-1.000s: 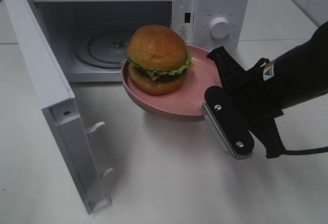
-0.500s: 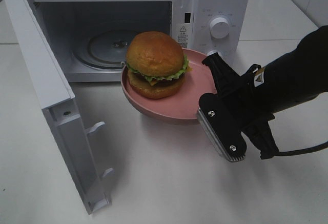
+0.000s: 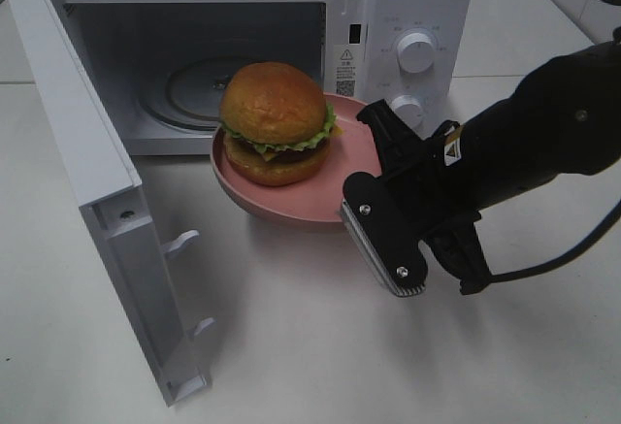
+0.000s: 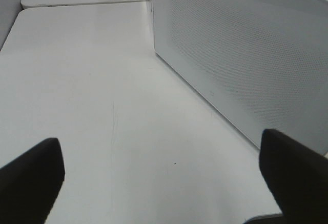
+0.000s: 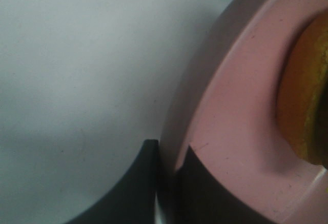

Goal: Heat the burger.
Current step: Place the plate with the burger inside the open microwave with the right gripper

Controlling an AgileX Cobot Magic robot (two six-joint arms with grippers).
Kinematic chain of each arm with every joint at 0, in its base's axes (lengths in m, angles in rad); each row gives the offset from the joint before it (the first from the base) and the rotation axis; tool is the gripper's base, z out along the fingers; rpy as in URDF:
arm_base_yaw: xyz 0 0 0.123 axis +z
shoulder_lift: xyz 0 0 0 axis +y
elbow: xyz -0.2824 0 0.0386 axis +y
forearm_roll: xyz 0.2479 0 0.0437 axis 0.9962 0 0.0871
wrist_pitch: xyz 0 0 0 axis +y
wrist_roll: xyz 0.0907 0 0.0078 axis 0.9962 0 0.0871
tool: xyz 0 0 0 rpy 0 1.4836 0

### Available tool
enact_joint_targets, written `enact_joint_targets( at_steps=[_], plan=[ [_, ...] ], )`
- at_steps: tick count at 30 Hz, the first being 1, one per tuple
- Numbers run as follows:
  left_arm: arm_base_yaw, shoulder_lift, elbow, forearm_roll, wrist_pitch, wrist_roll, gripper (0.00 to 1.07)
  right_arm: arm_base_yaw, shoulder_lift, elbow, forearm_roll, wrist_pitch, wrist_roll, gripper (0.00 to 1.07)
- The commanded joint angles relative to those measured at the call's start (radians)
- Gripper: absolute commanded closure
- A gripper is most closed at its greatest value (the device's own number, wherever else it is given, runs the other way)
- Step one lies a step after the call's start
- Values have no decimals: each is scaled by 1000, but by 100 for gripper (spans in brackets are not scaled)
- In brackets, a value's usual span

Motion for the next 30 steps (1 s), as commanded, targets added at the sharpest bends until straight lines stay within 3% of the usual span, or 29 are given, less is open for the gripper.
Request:
enact_joint_targets(
  at_steps=[1, 30],
  plan=[
    [1, -24, 4, -1, -14, -3, 9, 5, 17, -49, 1, -53, 16, 107],
    [1, -24, 4, -1, -14, -3, 9, 5, 245, -358, -32, 60, 135, 107]
  ],
)
